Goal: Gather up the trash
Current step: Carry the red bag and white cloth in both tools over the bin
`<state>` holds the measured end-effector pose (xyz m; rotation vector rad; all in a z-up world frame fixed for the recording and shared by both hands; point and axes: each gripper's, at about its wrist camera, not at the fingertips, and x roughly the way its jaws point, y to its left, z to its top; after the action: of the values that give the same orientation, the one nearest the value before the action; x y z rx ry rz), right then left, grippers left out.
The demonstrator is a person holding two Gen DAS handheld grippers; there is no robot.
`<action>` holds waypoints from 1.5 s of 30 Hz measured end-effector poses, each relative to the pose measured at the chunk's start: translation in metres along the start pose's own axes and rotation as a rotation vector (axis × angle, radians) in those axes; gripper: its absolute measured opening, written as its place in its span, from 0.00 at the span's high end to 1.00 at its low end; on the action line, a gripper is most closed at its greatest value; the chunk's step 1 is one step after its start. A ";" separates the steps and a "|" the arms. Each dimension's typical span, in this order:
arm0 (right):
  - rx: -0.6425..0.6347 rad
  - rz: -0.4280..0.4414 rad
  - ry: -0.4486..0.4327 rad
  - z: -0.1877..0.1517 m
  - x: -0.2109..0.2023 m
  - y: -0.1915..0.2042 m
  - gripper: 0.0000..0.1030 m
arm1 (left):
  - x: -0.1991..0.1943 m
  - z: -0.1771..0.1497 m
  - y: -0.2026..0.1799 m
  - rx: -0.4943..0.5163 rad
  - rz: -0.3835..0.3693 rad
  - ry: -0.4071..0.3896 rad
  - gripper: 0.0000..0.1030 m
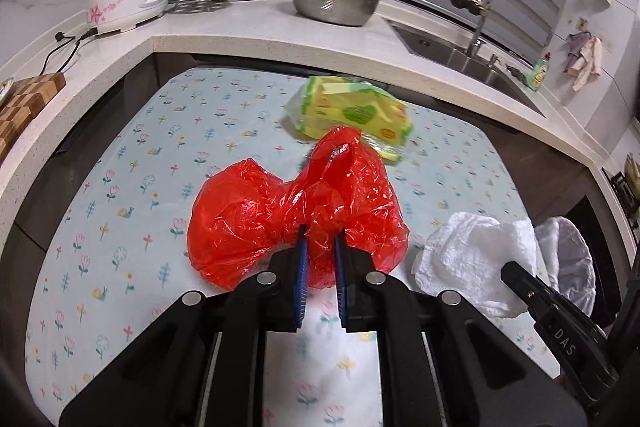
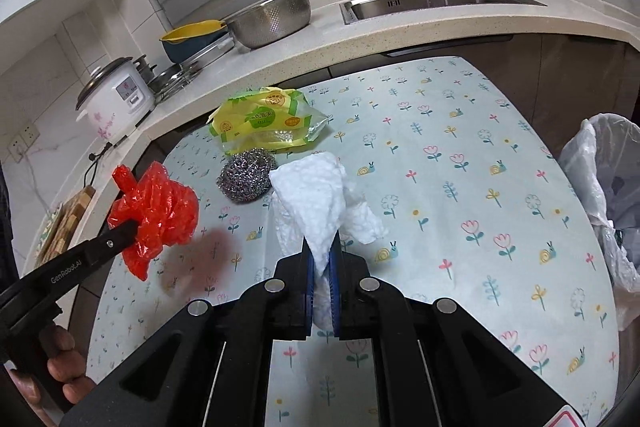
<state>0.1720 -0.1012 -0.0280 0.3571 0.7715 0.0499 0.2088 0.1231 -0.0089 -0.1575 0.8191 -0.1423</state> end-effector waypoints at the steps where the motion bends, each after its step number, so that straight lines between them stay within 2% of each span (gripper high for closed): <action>1: 0.004 0.000 -0.009 -0.002 -0.008 -0.003 0.94 | -0.005 -0.003 -0.006 0.008 -0.005 -0.003 0.89; 10: 0.039 -0.002 -0.077 -0.014 -0.066 -0.031 0.94 | -0.041 -0.027 -0.059 0.086 -0.049 -0.021 0.89; 22: 0.085 -0.021 -0.144 -0.032 -0.124 -0.072 0.93 | -0.072 -0.054 -0.128 0.205 -0.098 -0.037 0.89; 45: 0.190 -0.072 -0.201 -0.048 -0.170 -0.147 0.93 | -0.079 -0.085 -0.215 0.358 -0.152 -0.014 0.89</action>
<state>0.0044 -0.2550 0.0057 0.5066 0.5910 -0.1268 0.0790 -0.0795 0.0318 0.1167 0.7549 -0.4268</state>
